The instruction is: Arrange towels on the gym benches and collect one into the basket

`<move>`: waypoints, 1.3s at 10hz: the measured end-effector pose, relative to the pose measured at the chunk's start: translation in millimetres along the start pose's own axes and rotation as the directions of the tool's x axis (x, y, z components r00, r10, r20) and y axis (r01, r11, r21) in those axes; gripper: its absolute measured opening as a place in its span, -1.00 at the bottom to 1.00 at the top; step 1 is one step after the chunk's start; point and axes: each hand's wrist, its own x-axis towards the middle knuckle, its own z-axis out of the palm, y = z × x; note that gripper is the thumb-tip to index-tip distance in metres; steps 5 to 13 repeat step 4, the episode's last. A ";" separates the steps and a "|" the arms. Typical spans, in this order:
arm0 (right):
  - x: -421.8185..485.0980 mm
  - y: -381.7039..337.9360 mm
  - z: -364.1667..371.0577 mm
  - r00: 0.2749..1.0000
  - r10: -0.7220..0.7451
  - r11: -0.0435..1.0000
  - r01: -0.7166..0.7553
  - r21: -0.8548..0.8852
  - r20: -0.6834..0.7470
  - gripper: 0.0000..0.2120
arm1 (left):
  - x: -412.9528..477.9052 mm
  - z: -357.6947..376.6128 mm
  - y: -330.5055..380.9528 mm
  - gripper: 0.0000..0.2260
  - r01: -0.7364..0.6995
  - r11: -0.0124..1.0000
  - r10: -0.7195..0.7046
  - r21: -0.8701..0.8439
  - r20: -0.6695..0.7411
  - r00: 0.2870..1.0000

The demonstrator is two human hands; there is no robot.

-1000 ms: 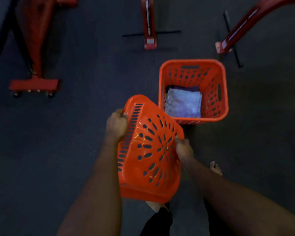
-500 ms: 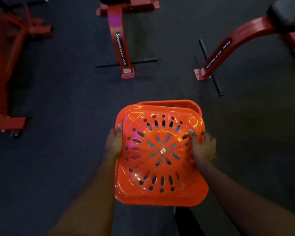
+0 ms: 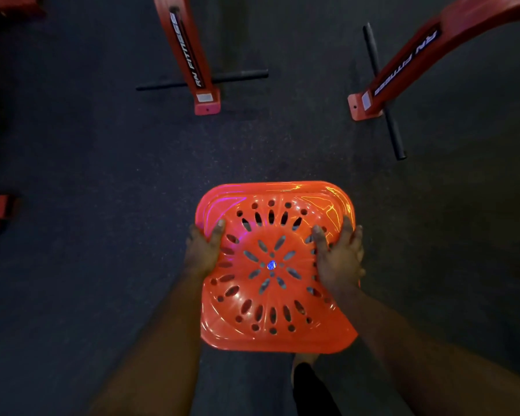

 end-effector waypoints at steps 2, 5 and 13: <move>7.0 -13.1 -27.5 0.973 0.069 0.997 -0.063 -0.035 0.221 -0.15 | -84.6 -23.2 70.7 -0.13 0.006 0.970 -0.010 0.245 0.014 1.000; -41.6 -51.6 -76.9 0.994 -0.111 0.992 0.112 0.053 -0.019 -0.56 | -160.1 -64.6 98.1 -0.57 -0.458 0.841 0.504 0.289 -0.109 0.857; -41.6 -51.6 -76.9 0.994 -0.111 0.992 0.112 0.053 -0.019 -0.56 | -160.1 -64.6 98.1 -0.57 -0.458 0.841 0.504 0.289 -0.109 0.857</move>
